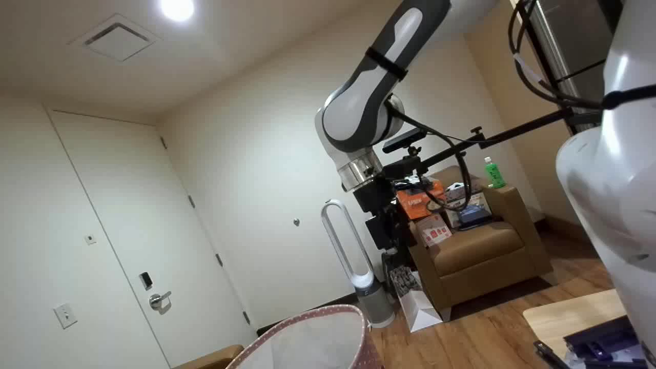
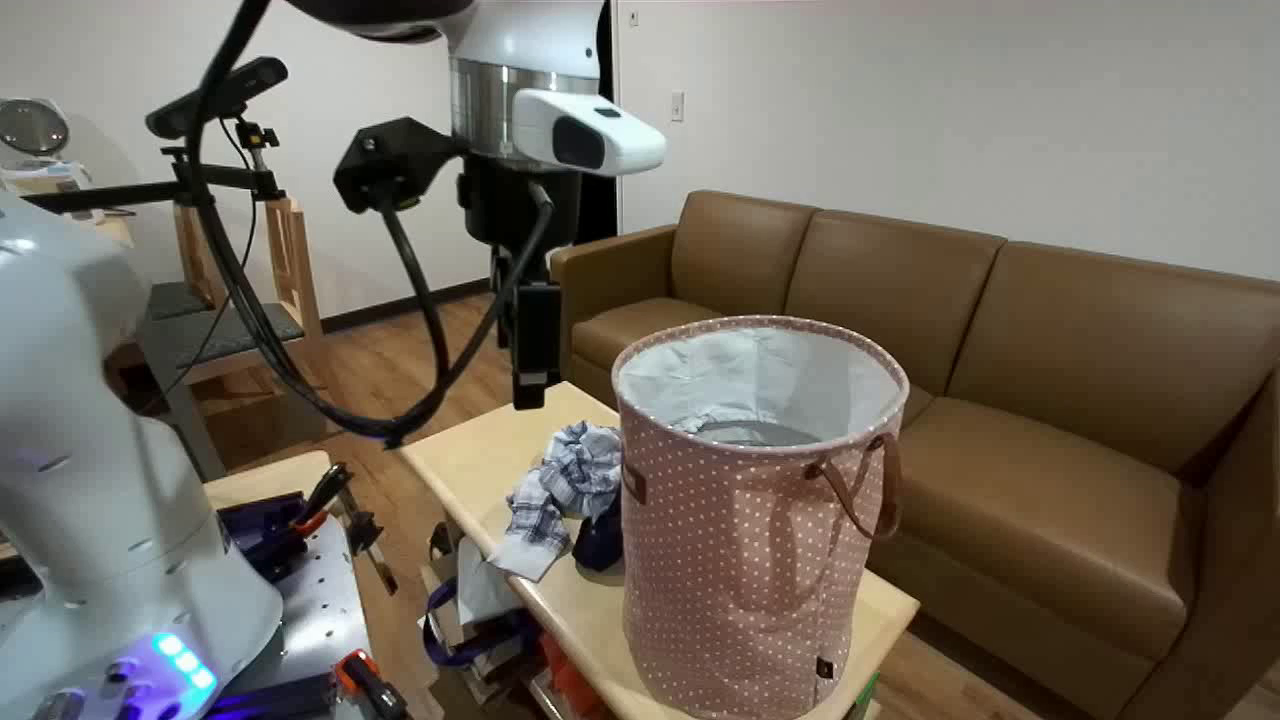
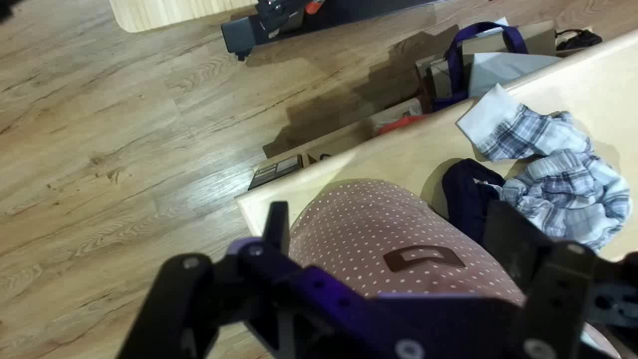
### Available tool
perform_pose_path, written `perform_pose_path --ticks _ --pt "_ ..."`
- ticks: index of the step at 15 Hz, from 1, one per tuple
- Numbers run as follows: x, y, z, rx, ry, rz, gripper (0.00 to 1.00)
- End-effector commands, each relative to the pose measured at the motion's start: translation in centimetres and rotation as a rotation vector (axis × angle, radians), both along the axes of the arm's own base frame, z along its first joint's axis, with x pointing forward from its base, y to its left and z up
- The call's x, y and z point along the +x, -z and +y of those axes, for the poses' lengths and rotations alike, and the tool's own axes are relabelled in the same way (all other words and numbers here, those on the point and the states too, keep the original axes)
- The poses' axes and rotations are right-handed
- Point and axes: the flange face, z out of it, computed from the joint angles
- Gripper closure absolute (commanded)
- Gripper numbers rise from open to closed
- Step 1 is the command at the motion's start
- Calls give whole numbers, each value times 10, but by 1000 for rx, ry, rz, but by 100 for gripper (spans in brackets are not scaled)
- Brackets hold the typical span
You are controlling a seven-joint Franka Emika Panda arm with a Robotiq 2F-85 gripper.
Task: Put the pajama pants into the laundry bin
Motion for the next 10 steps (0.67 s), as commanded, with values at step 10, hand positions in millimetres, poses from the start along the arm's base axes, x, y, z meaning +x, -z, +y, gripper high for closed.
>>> perform_pose_path --ticks 10 --pt "107 -15 138 -135 -393 -13 0"
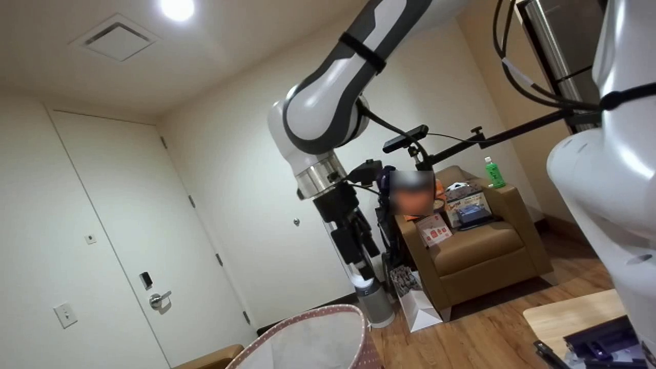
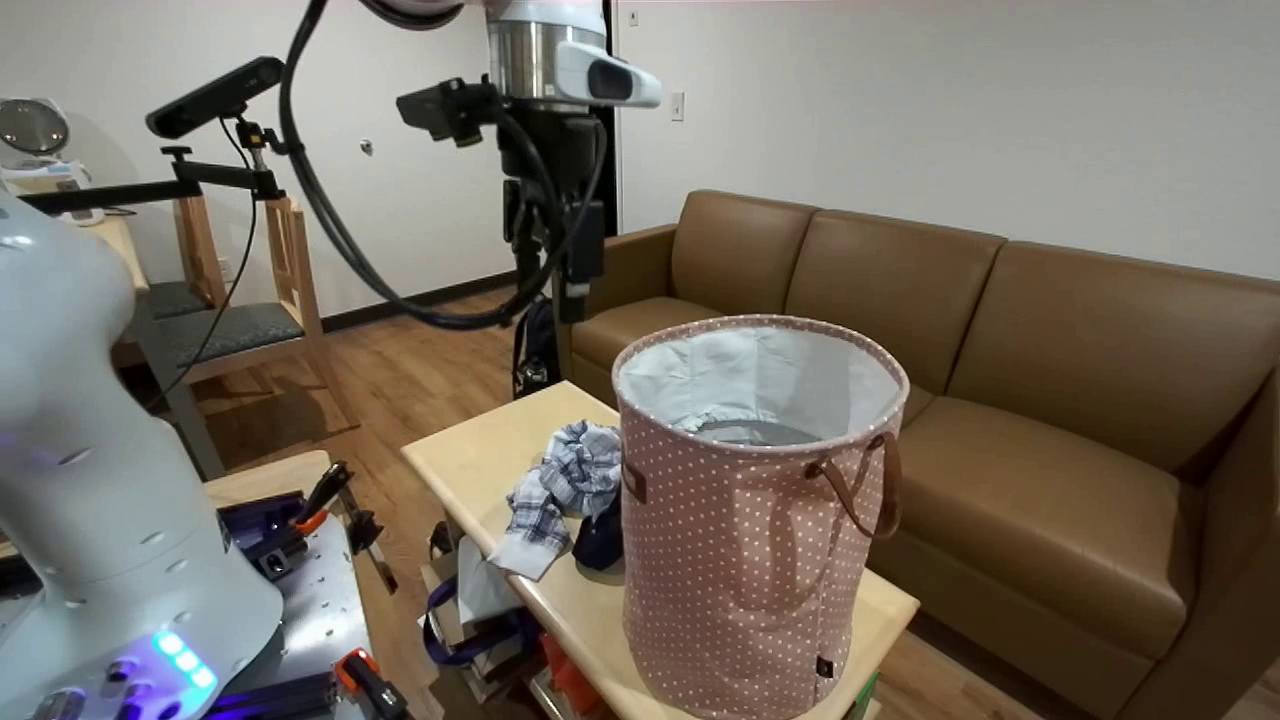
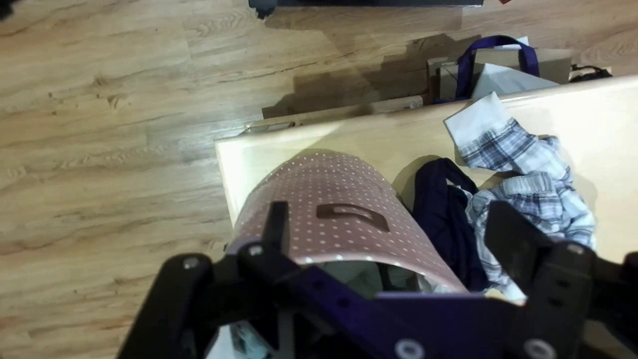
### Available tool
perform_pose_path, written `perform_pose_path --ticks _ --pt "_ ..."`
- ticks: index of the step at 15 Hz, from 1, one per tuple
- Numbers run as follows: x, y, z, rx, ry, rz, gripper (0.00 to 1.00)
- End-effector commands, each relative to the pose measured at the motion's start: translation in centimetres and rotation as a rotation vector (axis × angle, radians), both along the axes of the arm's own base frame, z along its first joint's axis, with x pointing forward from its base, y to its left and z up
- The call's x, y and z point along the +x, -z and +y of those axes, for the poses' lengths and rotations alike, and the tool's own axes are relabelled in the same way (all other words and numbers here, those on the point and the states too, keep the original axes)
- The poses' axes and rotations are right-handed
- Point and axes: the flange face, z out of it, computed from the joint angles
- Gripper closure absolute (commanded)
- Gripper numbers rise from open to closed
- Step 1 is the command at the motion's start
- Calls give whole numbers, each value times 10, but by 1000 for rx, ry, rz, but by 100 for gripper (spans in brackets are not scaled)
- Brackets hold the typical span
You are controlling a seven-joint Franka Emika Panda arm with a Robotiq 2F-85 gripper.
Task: Put the pajama pants into the laundry bin
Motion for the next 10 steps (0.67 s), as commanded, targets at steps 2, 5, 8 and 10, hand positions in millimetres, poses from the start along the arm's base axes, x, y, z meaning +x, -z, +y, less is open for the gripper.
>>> perform_pose_path --ticks 2,5,8,10 --pt "74 26 97 -61 -267 -10 0" --pt "104 57 156 -93 -432 -39 0" --pt "98 63 170 -110 -435 -35 0" --pt "108 76 183 -125 -480 -21 0"
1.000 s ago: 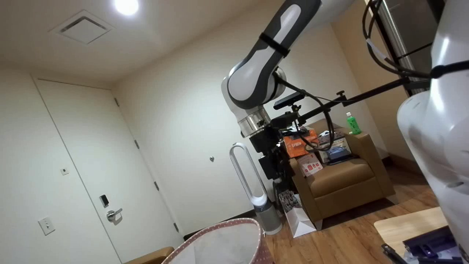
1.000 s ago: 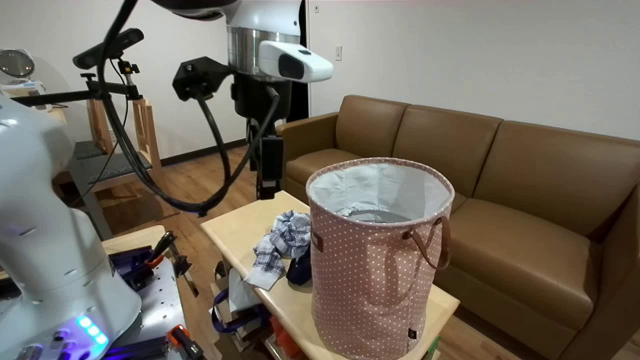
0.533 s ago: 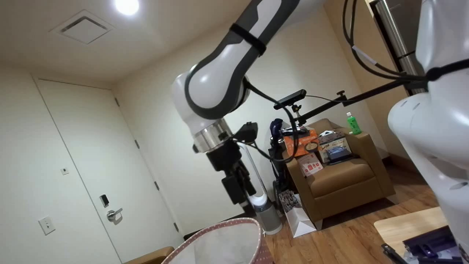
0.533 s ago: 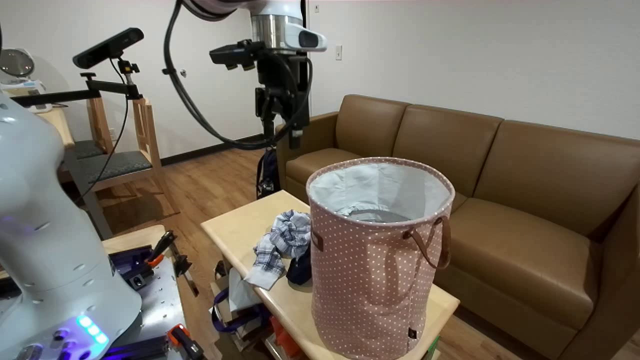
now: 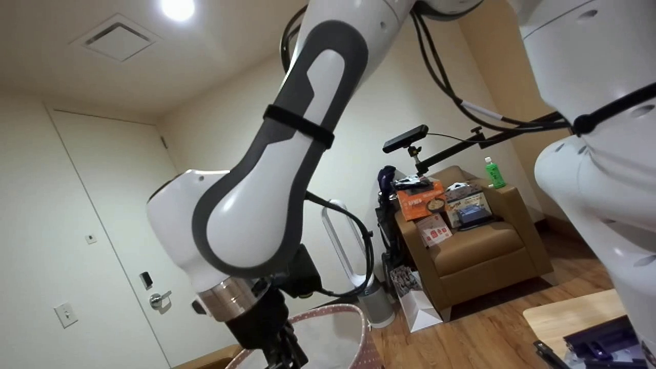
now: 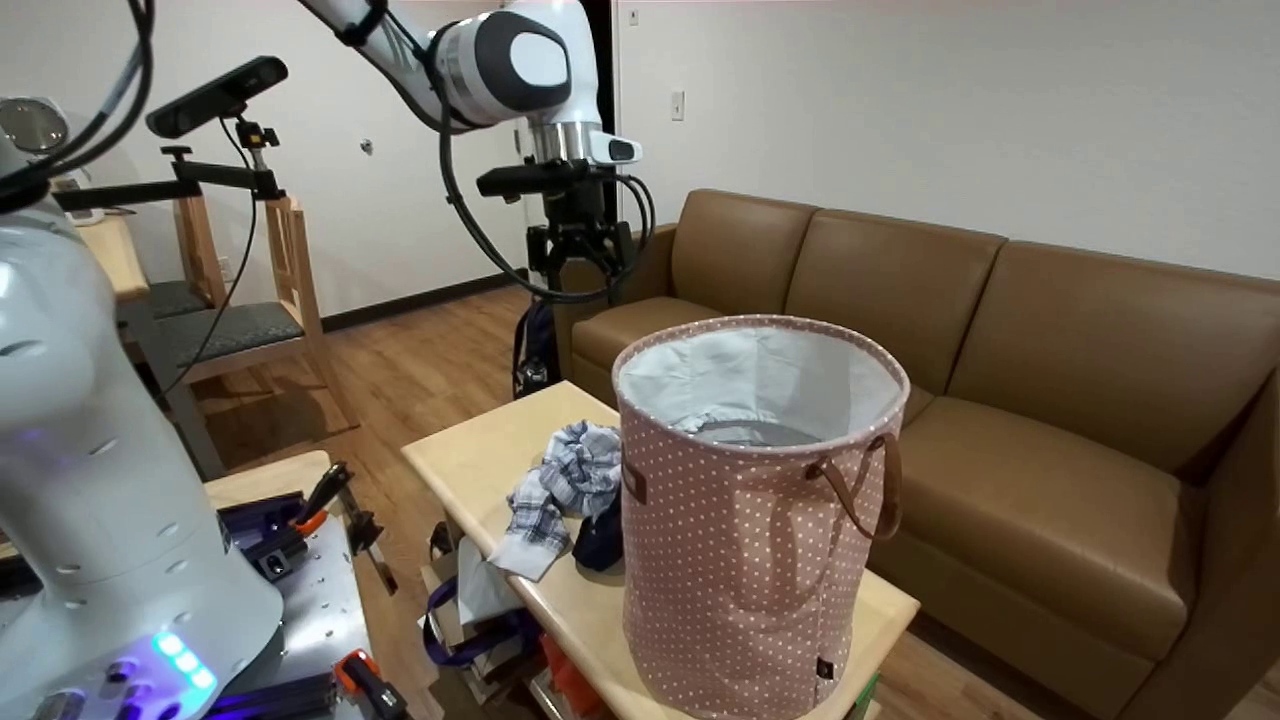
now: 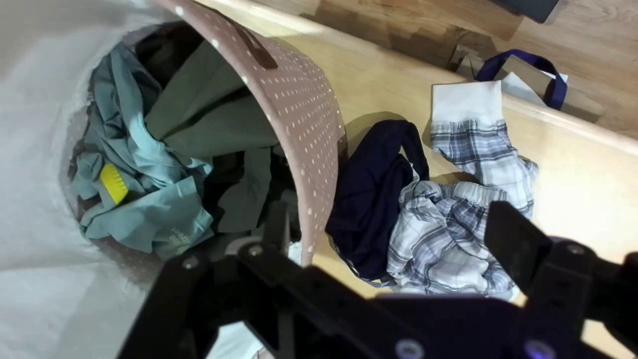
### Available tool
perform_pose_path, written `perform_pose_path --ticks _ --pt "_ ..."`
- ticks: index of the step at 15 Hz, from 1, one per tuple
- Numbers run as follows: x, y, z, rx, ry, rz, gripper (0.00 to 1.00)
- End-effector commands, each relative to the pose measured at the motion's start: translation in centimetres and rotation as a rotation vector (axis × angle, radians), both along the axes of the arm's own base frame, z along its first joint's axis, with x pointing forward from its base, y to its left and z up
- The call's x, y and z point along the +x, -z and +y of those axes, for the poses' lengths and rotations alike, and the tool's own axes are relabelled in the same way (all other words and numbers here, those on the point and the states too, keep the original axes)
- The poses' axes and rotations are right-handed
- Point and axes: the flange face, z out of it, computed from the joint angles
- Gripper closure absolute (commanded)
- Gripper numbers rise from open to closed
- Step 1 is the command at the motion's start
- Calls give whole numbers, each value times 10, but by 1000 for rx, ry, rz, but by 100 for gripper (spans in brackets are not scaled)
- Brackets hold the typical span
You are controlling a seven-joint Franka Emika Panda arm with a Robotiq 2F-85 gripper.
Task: Put the pajama pants into the laundry bin
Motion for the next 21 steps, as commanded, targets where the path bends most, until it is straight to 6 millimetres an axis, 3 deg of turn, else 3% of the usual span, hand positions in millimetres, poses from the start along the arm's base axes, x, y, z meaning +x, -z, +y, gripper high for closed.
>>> perform_pose_path --ticks 1,3,7,10,15,16,18,21 --pt "3 1 0 -1 -8 3 0" --pt "4 1 7 4 -40 -35 0" --pt "29 56 62 112 -210 -102 0" --pt "39 127 103 175 -313 -5 0" --pt "59 234 125 55 -408 198 0" --pt "39 207 120 90 -376 146 0" --pt "44 228 122 94 -376 167 0" --pt "48 222 126 127 -349 136 0"
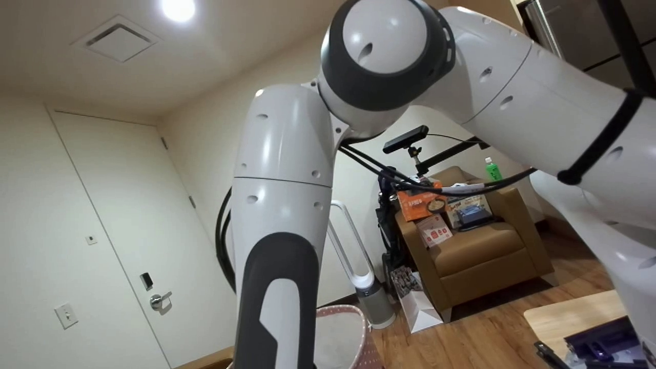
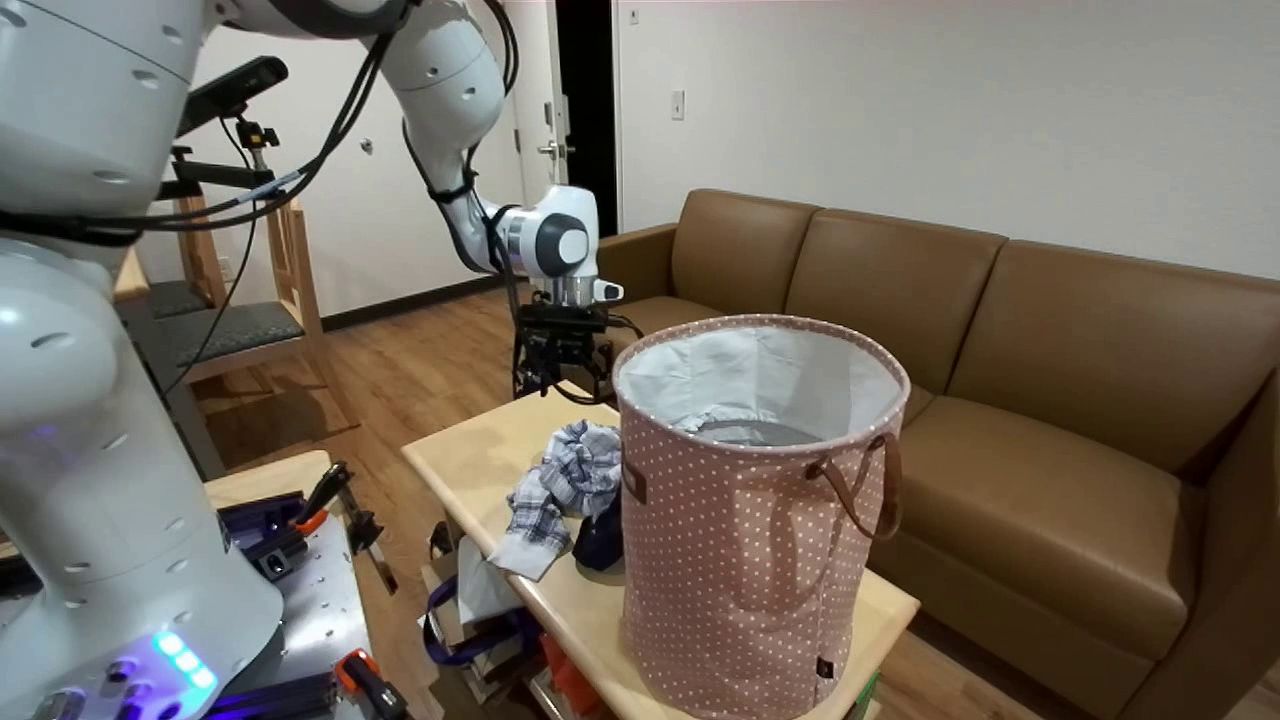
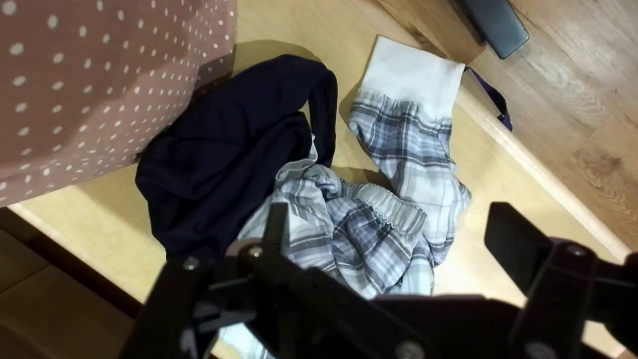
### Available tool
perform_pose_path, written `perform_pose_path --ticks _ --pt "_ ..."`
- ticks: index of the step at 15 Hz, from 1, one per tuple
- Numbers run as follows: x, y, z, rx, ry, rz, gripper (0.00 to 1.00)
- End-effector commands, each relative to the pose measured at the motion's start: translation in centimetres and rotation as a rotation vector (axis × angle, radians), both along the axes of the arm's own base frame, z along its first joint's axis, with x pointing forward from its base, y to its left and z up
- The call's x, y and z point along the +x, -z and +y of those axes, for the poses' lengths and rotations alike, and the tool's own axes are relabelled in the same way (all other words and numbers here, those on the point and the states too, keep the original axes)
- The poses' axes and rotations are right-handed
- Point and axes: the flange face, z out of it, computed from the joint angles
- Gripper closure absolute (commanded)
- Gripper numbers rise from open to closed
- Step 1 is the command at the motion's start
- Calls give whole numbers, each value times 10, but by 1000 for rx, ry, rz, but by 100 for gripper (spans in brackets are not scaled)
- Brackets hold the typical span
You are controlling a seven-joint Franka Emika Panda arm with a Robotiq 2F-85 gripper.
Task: Put the pajama pants into the laundry bin
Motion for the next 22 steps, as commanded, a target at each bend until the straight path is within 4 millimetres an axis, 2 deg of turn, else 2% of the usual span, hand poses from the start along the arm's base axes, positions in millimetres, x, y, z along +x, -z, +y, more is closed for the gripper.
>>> perform_pose_path --ticks 1,2,5,7,12,14,15,17,20,22 --pt "8 14 16 76 47 6 0" --pt "11 23 26 99 69 32 0" --pt "22 72 68 113 84 98 0" --pt "28 103 89 70 98 87 0" --pt "41 164 122 -64 93 49 0" --pt "46 174 127 -88 85 63 0" --pt "34 167 123 -56 80 66 0" --pt "38 176 128 -64 78 69 0" --pt "46 174 129 -18 106 -17 0" --pt "51 186 127 -8 114 -41 0"
